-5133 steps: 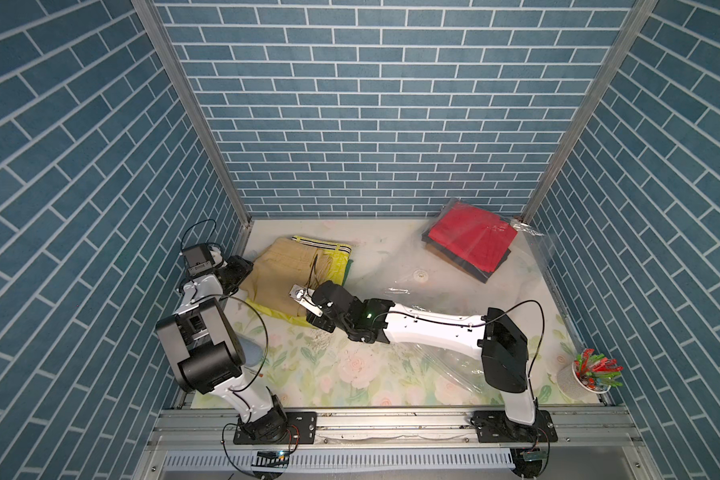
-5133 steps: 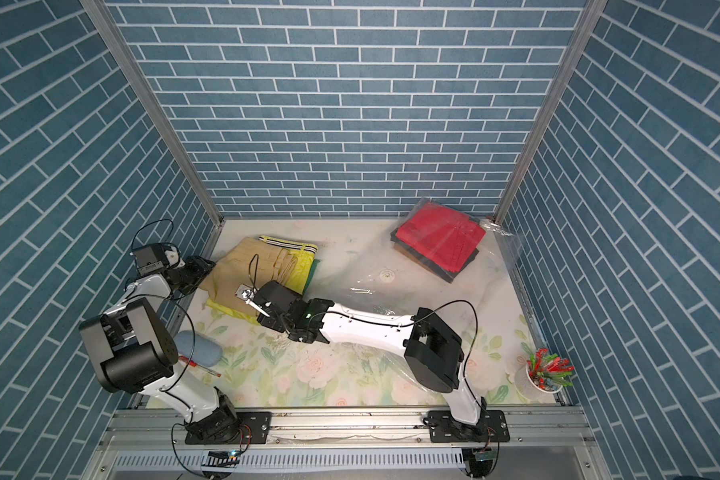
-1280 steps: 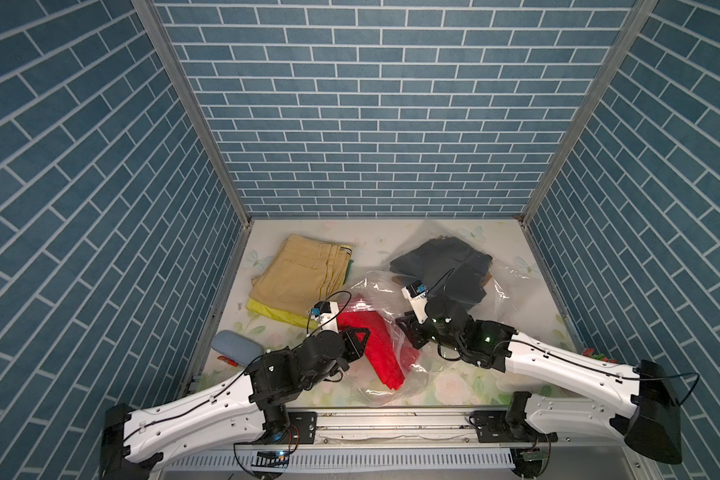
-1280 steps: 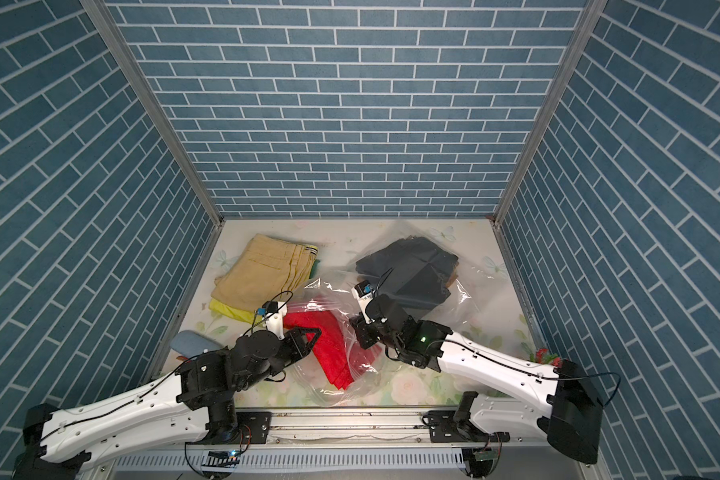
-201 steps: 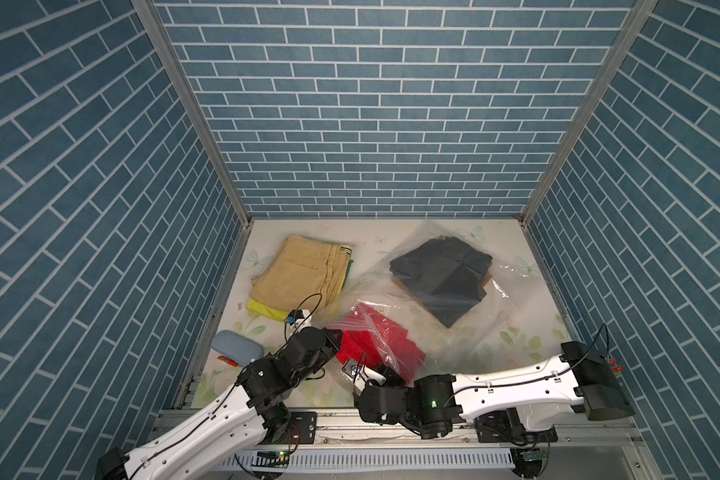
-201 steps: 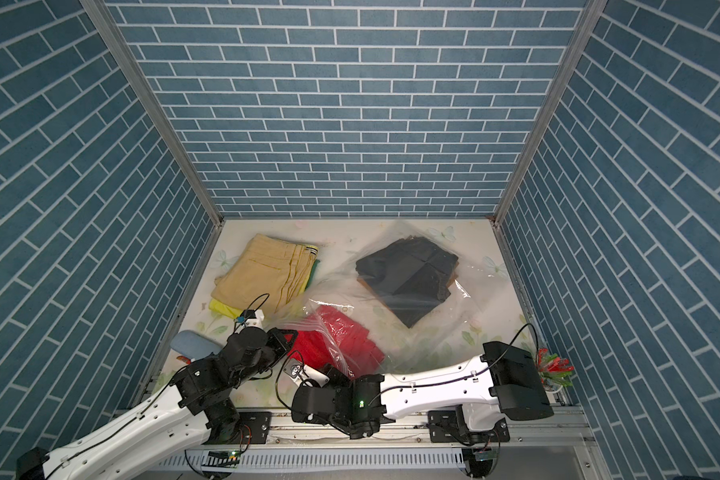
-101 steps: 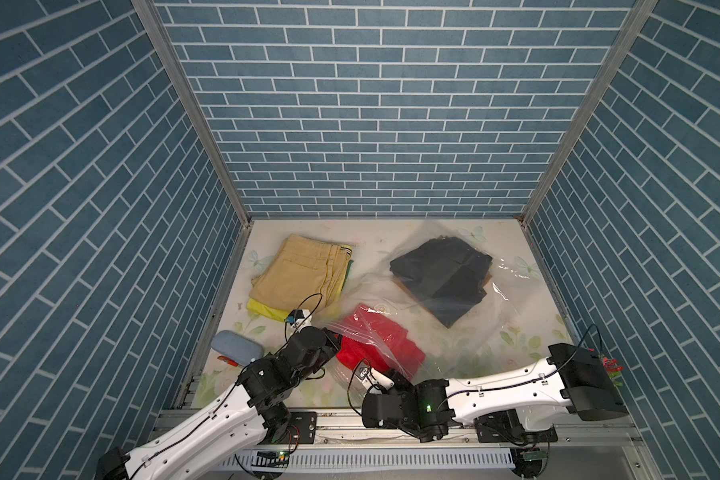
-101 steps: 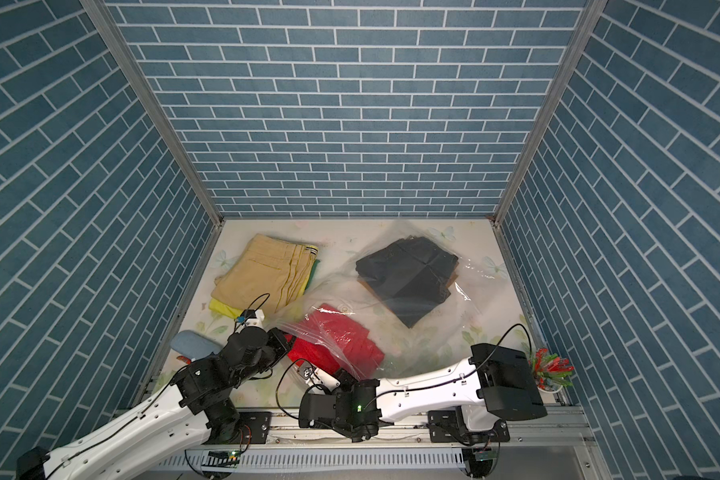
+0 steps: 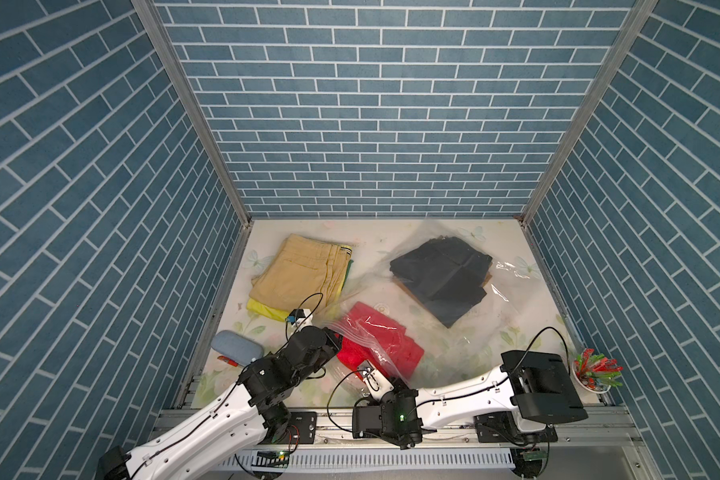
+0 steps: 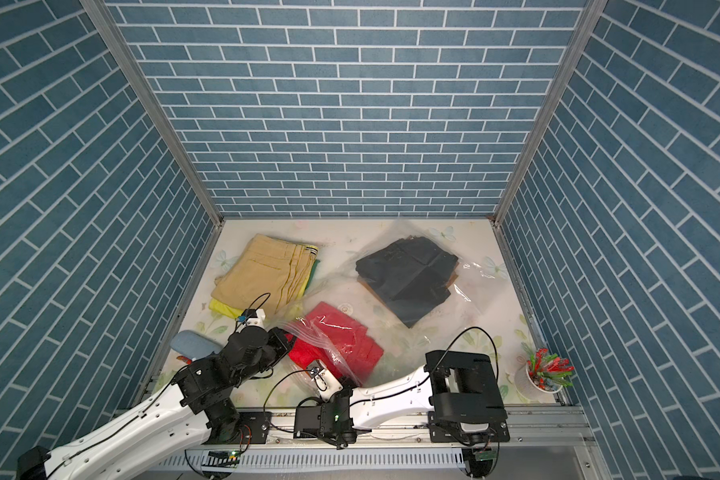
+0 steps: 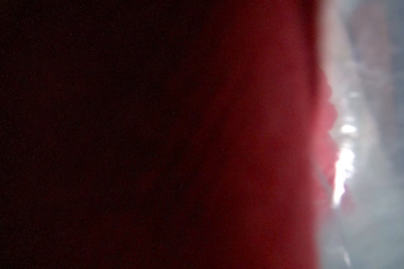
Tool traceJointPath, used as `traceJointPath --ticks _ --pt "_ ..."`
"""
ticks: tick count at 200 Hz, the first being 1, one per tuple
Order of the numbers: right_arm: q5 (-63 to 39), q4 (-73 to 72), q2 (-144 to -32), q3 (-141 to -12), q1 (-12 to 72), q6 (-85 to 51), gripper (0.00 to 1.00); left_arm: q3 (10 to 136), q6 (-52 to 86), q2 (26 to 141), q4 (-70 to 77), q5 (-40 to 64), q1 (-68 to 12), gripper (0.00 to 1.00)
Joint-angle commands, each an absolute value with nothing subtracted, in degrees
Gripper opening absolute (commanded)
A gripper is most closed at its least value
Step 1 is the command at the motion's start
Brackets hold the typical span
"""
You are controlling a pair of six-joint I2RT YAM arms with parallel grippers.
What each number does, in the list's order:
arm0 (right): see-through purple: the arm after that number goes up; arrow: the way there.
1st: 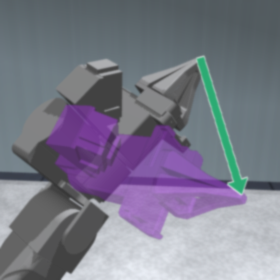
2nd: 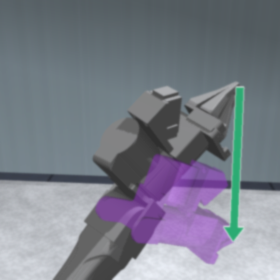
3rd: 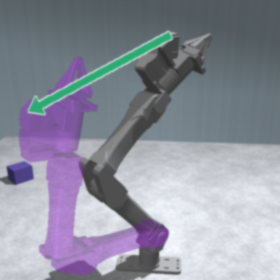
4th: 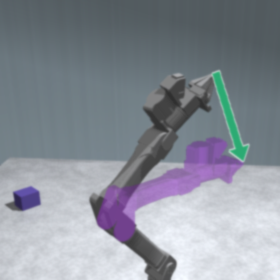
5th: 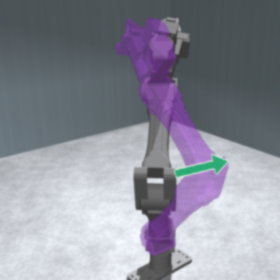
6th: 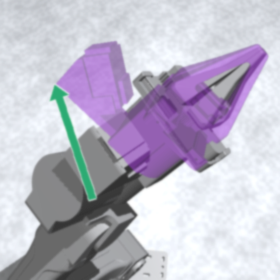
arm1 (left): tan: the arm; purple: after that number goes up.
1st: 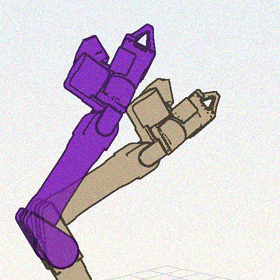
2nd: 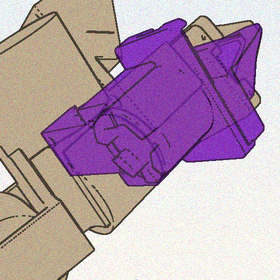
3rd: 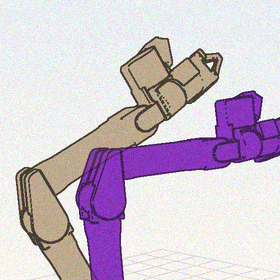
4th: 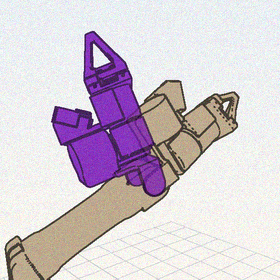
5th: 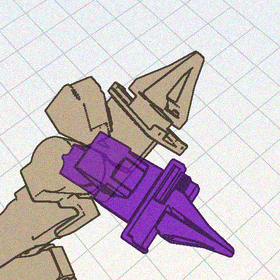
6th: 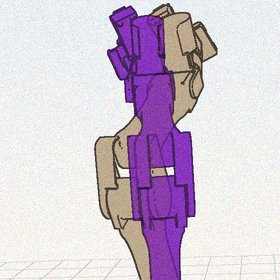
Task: Take the trousers out of the vacuum bag
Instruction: Take out the trousers from the vacuum bag.
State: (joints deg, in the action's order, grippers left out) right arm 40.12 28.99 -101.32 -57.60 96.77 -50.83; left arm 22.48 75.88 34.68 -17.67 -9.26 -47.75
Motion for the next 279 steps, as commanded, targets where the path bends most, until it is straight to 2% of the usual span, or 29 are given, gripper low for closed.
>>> traceJointPath --ticks 1,34,57,130,201,234,279 --pt "44.2 31.8 -100.0 -53.2 94.8 -53.8 0.21 21.1 76.1 36.0 -10.6 -7.2 -47.3 0.00" --pt "43.2 27.8 -96.1 -47.2 90.3 -50.4 0.09 18.6 76.6 41.5 -2.7 -4.9 -47.5 0.00" --pt "42.2 26.3 -94.1 -44.0 86.9 -48.7 0.06 18.7 76.0 46.2 2.1 -4.7 -48.5 0.00" --pt "39.6 20.5 -88.3 -35.9 74.9 -43.1 0.05 23.2 73.0 64.0 15.5 -3.3 -49.4 0.00" --pt "36.1 14.7 -84.4 -32.8 60.9 -34.6 0.04 32.4 69.3 79.9 21.5 -1.2 -49.3 0.00" --pt "30.9 12.5 -79.3 -33.6 62.4 -27.4 0.03 36.1 68.5 80.5 18.4 -1.1 -48.6 0.00" --pt "21.9 13.7 -69.6 -33.9 70.0 -25.0 0.03 36.0 66.1 73.3 10.3 -2.5 -47.4 0.00"
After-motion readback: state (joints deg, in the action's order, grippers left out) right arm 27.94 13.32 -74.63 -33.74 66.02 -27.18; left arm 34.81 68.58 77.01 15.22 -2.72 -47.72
